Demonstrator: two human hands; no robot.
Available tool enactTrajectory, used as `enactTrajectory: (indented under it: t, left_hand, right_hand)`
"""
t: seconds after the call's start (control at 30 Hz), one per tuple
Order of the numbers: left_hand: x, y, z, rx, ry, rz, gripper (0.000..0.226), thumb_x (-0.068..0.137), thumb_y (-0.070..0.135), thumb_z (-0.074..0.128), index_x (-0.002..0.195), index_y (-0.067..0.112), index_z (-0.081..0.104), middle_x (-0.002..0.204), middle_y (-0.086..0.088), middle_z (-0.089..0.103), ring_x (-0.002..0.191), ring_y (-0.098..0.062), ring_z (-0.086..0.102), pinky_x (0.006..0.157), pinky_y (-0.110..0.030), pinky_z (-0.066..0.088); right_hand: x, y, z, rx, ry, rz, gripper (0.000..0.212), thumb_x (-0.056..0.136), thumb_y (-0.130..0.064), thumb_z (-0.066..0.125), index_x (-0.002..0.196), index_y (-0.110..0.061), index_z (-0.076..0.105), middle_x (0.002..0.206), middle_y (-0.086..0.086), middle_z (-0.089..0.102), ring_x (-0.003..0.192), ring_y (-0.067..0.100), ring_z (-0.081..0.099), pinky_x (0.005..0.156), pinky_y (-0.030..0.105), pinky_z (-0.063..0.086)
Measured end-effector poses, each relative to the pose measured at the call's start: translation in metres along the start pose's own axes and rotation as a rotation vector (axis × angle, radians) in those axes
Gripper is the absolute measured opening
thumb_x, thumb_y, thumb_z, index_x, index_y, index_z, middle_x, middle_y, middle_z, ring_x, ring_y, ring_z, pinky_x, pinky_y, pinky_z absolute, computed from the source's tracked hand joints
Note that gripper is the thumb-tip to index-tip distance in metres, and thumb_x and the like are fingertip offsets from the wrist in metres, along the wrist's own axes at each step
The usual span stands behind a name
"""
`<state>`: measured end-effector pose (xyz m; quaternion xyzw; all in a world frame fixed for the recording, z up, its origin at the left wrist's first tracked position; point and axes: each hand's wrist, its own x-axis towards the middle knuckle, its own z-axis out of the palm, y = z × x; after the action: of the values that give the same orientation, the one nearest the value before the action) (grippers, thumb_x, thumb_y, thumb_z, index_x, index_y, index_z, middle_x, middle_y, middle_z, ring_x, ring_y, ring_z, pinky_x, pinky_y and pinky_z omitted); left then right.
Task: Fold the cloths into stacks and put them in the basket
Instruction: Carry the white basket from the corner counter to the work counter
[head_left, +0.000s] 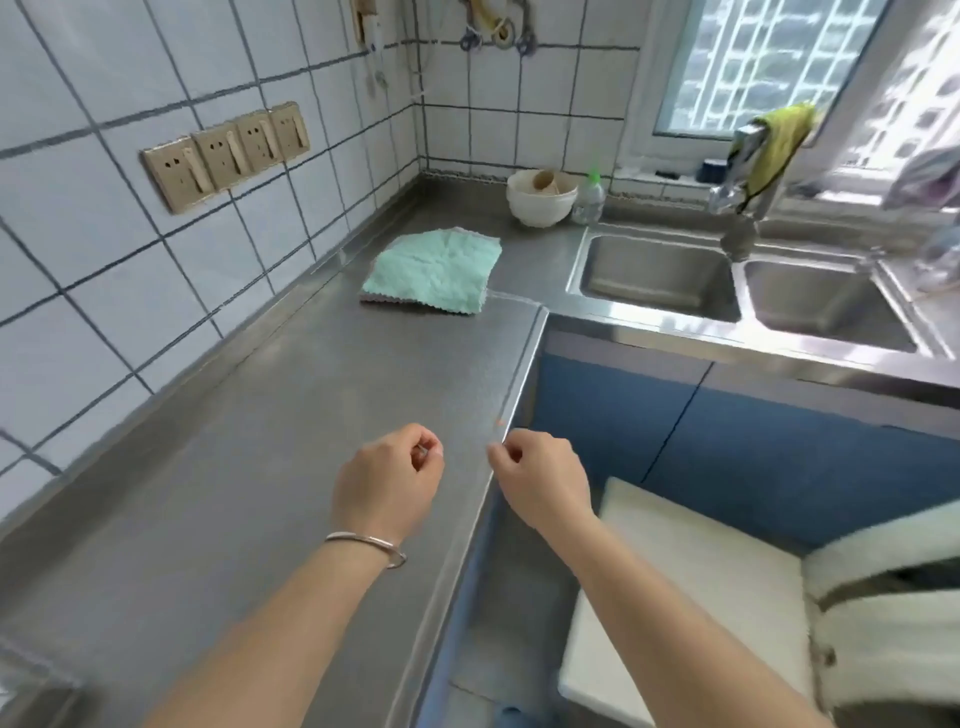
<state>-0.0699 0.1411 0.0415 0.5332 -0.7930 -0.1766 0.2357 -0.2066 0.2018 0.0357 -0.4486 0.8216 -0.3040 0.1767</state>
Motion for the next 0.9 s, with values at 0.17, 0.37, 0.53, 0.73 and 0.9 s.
enactTrajectory:
  t: [0.17,0.37,0.53,0.73,0.9]
  left_hand:
    - [-0.022,0.071,0.026,-0.039,-0.103,0.21,0.013,0.087,0.031,0.056,0.088,0.023,0.067,0.086,-0.004,0.071,0.086,-0.031,0.063,0.068,-0.031,0.046]
    - [-0.069,0.176,0.076,-0.128,-0.287,0.499,0.014,0.088,0.033,0.054,0.088,0.027,0.066,0.084,0.002,0.071,0.078,-0.024,0.063,0.069,-0.031,0.05]
    - [-0.124,0.269,0.116,-0.148,-0.405,0.676,0.023,0.092,0.041,0.046,0.083,0.027,0.062,0.072,0.006,0.064,0.07,-0.02,0.059,0.061,-0.028,0.046]
    - [-0.195,0.385,0.157,-0.192,-0.469,0.817,0.02,0.092,0.036,0.049,0.09,0.025,0.065,0.077,0.007,0.065,0.069,-0.016,0.059,0.057,-0.022,0.043]
    - [-0.267,0.5,0.206,-0.258,-0.534,0.879,0.021,0.092,0.038,0.05,0.096,0.026,0.066,0.082,0.008,0.067,0.071,-0.014,0.062,0.059,-0.021,0.05]
  right_hand:
    - [-0.049,0.052,-0.065,0.033,0.181,0.125,0.039,0.09,-0.034,0.046,0.055,-0.019,0.041,0.058,-0.002,0.05,0.063,0.023,0.049,0.049,0.027,0.031]
    - [-0.118,0.131,-0.152,0.043,0.448,0.285,0.039,0.093,-0.034,0.046,0.056,-0.021,0.042,0.055,-0.005,0.049,0.053,0.011,0.045,0.047,0.024,0.029]
    - [-0.178,0.197,-0.222,0.072,0.644,0.425,0.041,0.094,-0.034,0.047,0.054,-0.024,0.04,0.053,-0.007,0.046,0.053,0.007,0.045,0.048,0.019,0.032]
    - [-0.244,0.281,-0.299,0.102,0.742,0.558,0.036,0.092,-0.034,0.048,0.062,-0.015,0.054,0.058,-0.003,0.051,0.055,0.006,0.046,0.047,0.019,0.028]
    - [-0.295,0.367,-0.384,0.051,0.793,0.595,0.039,0.088,-0.035,0.051,0.056,-0.013,0.047,0.055,0.002,0.053,0.064,0.027,0.051,0.056,0.03,0.035]
